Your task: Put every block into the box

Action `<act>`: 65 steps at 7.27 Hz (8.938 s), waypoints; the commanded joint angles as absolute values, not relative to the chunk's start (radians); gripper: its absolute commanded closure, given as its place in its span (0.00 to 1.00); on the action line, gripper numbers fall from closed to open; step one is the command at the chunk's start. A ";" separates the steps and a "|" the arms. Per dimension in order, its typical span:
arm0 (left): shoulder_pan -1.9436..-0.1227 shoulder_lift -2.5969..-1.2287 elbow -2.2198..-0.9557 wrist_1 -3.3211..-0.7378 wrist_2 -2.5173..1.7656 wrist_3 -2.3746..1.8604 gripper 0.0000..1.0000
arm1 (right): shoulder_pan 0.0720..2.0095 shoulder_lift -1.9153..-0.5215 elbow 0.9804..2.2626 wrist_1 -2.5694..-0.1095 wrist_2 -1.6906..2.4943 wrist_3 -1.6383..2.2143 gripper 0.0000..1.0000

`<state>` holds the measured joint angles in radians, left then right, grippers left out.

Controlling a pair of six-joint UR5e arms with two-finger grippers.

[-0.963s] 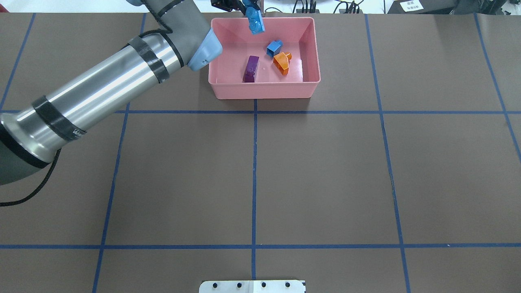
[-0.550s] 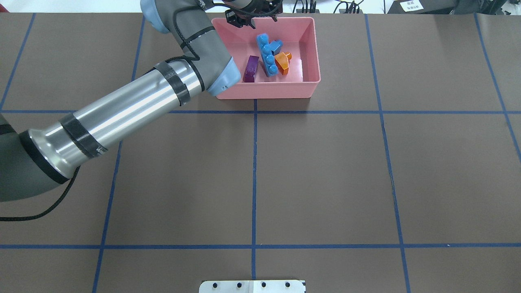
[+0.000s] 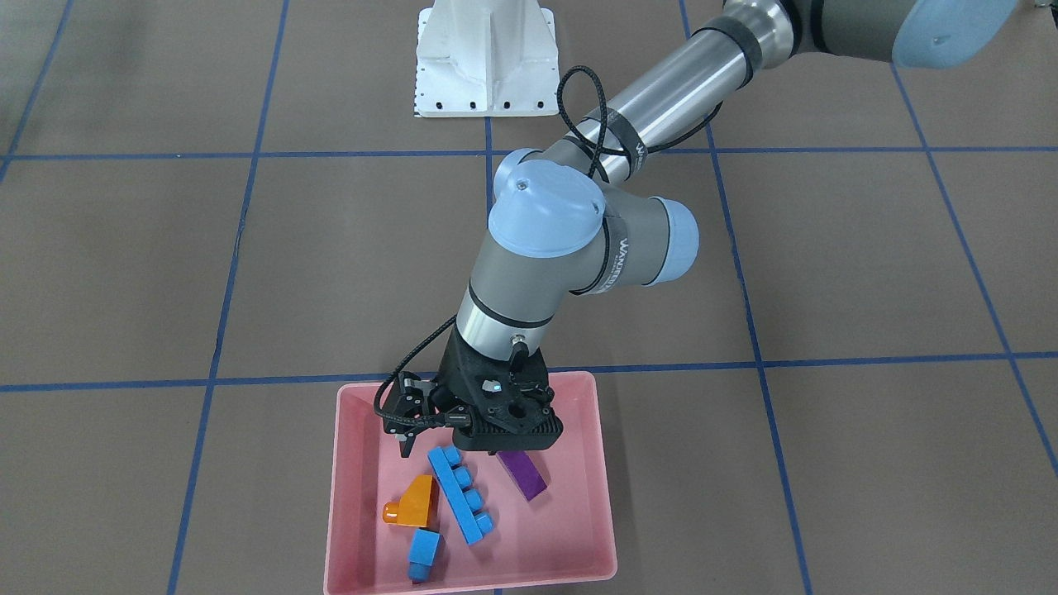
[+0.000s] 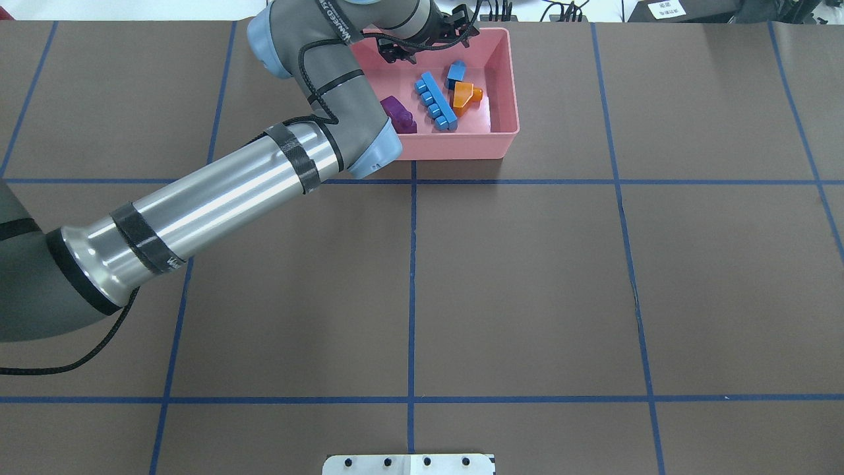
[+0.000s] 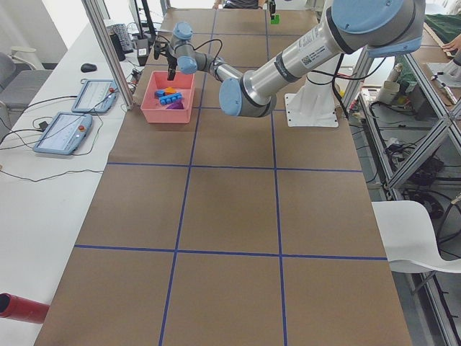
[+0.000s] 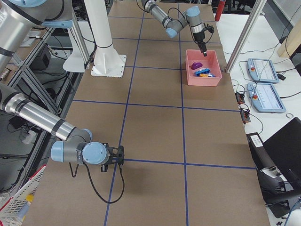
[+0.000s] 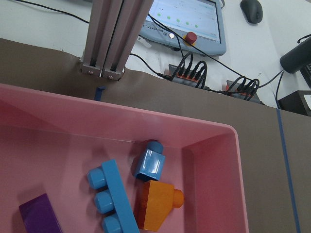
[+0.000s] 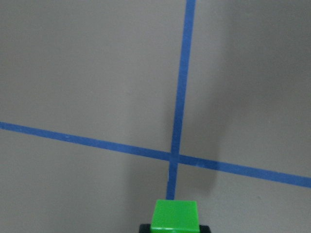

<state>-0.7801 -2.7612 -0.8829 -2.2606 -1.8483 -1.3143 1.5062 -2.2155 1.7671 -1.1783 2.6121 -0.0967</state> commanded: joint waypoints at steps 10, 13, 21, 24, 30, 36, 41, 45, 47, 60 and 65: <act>-1.112 -2.164 -1.453 -1.916 -2.126 -0.787 0.00 | 1.225 -0.887 1.804 -1.963 2.357 0.640 1.00; -1.248 -1.887 -1.664 -1.729 -2.114 -0.314 0.00 | 1.086 -0.744 1.552 -1.623 2.192 0.874 1.00; -1.351 -1.583 -1.744 -1.792 -2.005 -0.229 0.00 | 0.907 -0.575 1.164 -1.206 1.913 0.957 0.58; -1.376 -1.557 -1.759 -1.744 -2.071 -0.115 0.00 | 0.902 -0.555 1.153 -1.226 1.908 0.927 0.00; -1.545 -1.559 -1.760 -1.456 -2.207 0.262 0.00 | 1.216 -0.863 1.643 -1.838 2.247 0.303 0.00; -1.572 -1.519 -1.756 -1.457 -2.252 0.261 0.00 | 1.598 -1.642 1.700 -1.668 2.382 -0.198 0.00; -1.575 -1.529 -1.753 -1.454 -2.252 0.252 0.00 | 1.660 -1.686 1.715 -1.614 2.387 -0.167 0.00; -1.577 -1.519 -1.752 -1.456 -2.285 0.252 0.00 | 1.660 -1.683 1.706 -1.614 2.393 -0.163 0.00; -1.592 -1.517 -1.747 -1.457 -2.289 0.244 0.00 | 1.660 -1.683 1.701 -1.614 2.387 -0.047 0.00; -1.612 -1.519 -1.758 -1.468 -2.289 0.078 0.00 | 1.660 -1.677 1.704 -1.531 2.332 0.138 0.00; -1.612 -1.520 -1.759 -1.468 -2.295 0.075 0.00 | 1.658 -1.669 1.704 -1.532 2.350 0.114 0.00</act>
